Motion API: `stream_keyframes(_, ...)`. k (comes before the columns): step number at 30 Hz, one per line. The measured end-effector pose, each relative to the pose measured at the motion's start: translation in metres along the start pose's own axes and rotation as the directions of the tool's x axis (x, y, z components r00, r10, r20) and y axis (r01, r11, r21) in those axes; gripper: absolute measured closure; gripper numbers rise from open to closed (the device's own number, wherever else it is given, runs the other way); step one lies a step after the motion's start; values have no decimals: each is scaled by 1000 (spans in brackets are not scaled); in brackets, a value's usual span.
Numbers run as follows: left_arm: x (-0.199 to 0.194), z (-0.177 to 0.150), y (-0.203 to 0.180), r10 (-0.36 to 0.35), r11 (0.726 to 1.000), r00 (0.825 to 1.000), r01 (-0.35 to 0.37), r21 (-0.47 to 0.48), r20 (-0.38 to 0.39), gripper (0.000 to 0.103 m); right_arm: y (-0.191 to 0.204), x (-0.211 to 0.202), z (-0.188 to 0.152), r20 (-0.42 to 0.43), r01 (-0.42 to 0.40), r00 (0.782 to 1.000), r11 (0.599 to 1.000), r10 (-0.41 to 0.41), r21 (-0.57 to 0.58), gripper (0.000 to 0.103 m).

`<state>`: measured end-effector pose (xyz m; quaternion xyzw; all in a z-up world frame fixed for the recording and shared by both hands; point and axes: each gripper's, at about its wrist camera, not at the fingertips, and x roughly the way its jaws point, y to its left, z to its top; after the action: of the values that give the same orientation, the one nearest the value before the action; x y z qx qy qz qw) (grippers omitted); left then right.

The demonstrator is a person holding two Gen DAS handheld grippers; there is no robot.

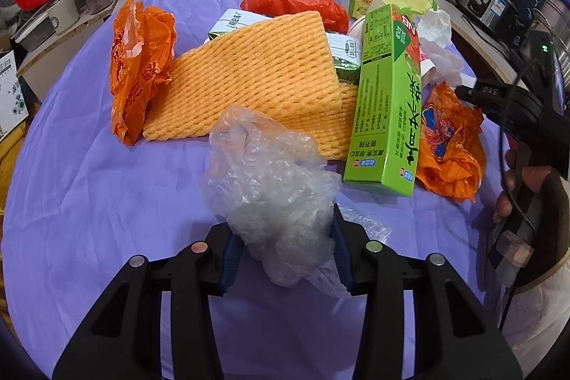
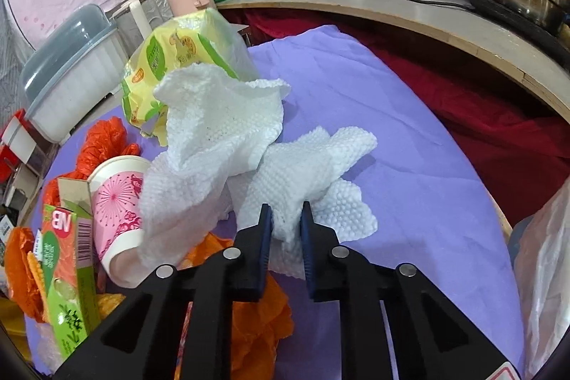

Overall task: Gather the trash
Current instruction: 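Grasp the clear plastic bag with the left tool while the right tool grasps white paper towel, then carry both items to the white-lined bin and open both tools to drop them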

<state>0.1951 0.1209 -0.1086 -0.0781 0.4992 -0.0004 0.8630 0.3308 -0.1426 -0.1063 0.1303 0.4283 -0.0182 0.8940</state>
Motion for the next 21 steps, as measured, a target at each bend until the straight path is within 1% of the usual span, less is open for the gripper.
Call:
stream_keyframes(5,-10,-6,0,-11,1000,1000,11,-3,3,64,-13,-41,-3,46,-4,999,1000,3,26,91)
stream_keyframes(11,-38,-17,-8,-31,999,999,30,17,43,65,-27,-101,-14,111,3,994,999,-7,39,91)
stream_keyframes(15,-59,-26,-18,-52,998,996,49,35,70,65,-35,-149,-31,158,6,987,999,-13,43,91)
stream_keyframes(21,-93,-40,-43,-80,993,990,69,94,119,65,-52,-199,-65,188,6,982,998,-16,56,91)
